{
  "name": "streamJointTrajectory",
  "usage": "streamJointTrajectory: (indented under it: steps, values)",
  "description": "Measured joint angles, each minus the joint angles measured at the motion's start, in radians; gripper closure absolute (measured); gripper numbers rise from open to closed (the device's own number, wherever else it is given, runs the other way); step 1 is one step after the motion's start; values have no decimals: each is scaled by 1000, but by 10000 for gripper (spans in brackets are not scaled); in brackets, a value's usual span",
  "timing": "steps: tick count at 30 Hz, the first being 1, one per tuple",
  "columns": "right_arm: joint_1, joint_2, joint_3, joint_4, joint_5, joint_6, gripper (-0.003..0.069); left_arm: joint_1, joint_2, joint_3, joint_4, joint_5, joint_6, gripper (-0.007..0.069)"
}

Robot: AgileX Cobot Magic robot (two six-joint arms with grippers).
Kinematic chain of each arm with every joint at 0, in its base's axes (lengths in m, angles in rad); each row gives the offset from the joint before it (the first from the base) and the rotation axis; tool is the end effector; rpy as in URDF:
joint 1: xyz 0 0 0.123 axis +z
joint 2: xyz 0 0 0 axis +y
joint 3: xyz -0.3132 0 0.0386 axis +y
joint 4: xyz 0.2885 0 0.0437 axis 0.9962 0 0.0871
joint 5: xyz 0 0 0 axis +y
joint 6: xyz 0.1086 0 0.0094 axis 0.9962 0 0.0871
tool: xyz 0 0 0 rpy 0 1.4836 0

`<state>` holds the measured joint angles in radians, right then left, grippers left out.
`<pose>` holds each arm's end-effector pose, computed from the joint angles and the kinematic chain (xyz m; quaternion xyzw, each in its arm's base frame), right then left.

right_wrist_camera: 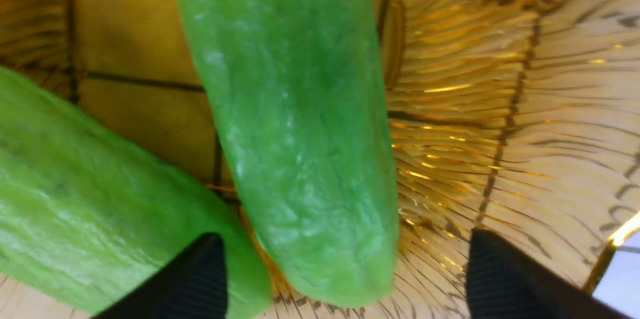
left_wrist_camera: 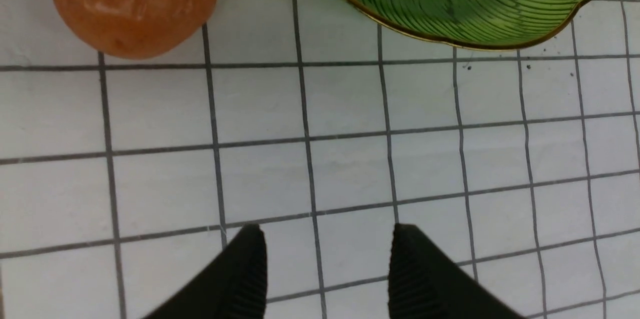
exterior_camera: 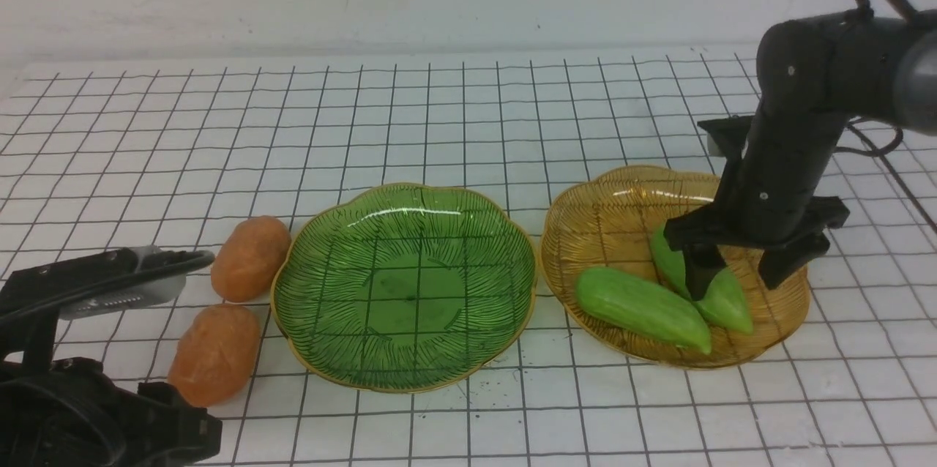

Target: Put different types of vegetables on the plate.

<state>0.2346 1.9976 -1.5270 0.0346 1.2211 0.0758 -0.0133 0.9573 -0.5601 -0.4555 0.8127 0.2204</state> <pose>0.4252 0.1053 0.1914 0.0731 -0.9971 -0.0134 0.0191 0.1833 -0.0373 0.2394 -0.0034 0.9568 -0.1709 0.2354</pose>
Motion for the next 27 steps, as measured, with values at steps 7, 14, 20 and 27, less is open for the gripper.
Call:
streamJointTrajectory:
  steps: [7, 14, 20, 27]
  values:
    - [1, -201, 58, 78, -1, -16, 53, 0, 17, -130, 197, 72, -171, 314]
    - [1, -529, 232, 128, 7, -43, 131, 0, 117, -222, 312, 102, -227, 252]
    - [1, -772, 424, 134, 20, -83, 174, 0, 229, -222, 312, 44, -227, 118]
    - [1, -951, 571, 131, 28, -125, 195, 0, 359, -222, 312, -70, -227, 41]
